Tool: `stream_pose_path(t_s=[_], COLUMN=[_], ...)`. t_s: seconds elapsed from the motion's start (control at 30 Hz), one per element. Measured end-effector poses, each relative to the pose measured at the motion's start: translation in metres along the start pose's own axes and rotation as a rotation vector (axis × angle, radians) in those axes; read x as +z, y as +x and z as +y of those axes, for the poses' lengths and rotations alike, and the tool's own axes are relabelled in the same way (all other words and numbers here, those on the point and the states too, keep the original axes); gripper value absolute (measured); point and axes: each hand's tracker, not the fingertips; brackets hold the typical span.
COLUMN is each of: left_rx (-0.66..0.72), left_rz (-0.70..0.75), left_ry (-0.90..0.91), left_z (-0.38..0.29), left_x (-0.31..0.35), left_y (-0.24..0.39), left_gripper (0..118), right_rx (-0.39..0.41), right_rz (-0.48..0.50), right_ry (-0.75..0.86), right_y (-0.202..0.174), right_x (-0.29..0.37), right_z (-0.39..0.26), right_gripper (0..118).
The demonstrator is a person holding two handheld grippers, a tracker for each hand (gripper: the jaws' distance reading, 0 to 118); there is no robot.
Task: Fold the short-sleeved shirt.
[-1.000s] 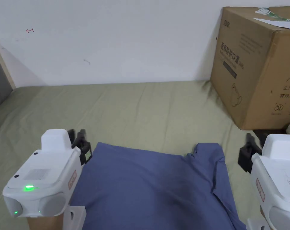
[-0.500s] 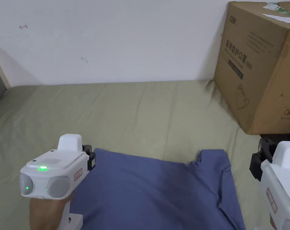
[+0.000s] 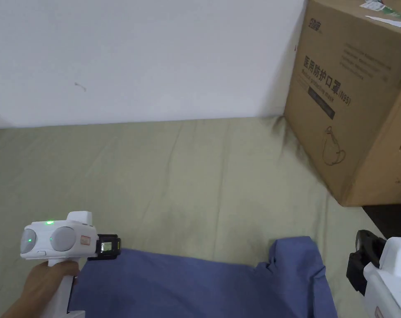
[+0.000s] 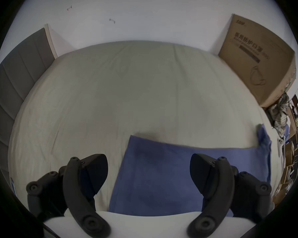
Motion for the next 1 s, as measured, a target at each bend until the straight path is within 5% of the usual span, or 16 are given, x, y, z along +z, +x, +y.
stream_pose_path(t_s=[0.13,0.23,0.3,0.4,0.43,0.5,0.63,0.83,1.0], left_rx=[-0.032,-0.1,-0.093,-0.161,-0.171,-0.16,-0.125,-0.148,-0.14], left_rz=[0.054,0.05,0.074,0.063,0.057,0.05,0.009,-0.017,-0.015], left_ry=[-0.091,-0.164,-0.119,-0.071,-0.074,-0.057,0.05,0.096,0.105], left_z=[0.008,0.001,-0.001,-0.004,-0.007,-0.009,-0.01,-0.01,-0.013], left_x=[-0.038,-0.057,-0.051,-0.042,-0.04,-0.031,0.012,0.055,0.065], left_y=[0.002,0.009,0.015,0.023,0.026,0.03,0.032,0.033,0.029], left_gripper=[99,66,62,9,0,0,0,0,0], right_rx=[0.0,-0.005,-0.016,-0.033,-0.038,-0.062,-0.103,-0.073,-0.032], right_rz=[-0.015,-0.022,-0.019,-0.002,0.008,0.033,0.072,0.065,0.078], right_ry=[-0.039,-0.076,-0.104,-0.174,-0.21,-0.288,-0.437,-0.593,-0.748], right_y=[0.0,0.003,0.005,0.011,0.012,0.016,0.023,0.018,0.011], right_x=[-0.018,-0.027,-0.032,-0.044,-0.052,-0.07,-0.119,-0.186,-0.219], right_z=[-0.013,-0.021,-0.025,-0.03,-0.031,-0.034,-0.048,-0.084,-0.116], right_gripper=[0,0,0,0,0,9,91,93,57])
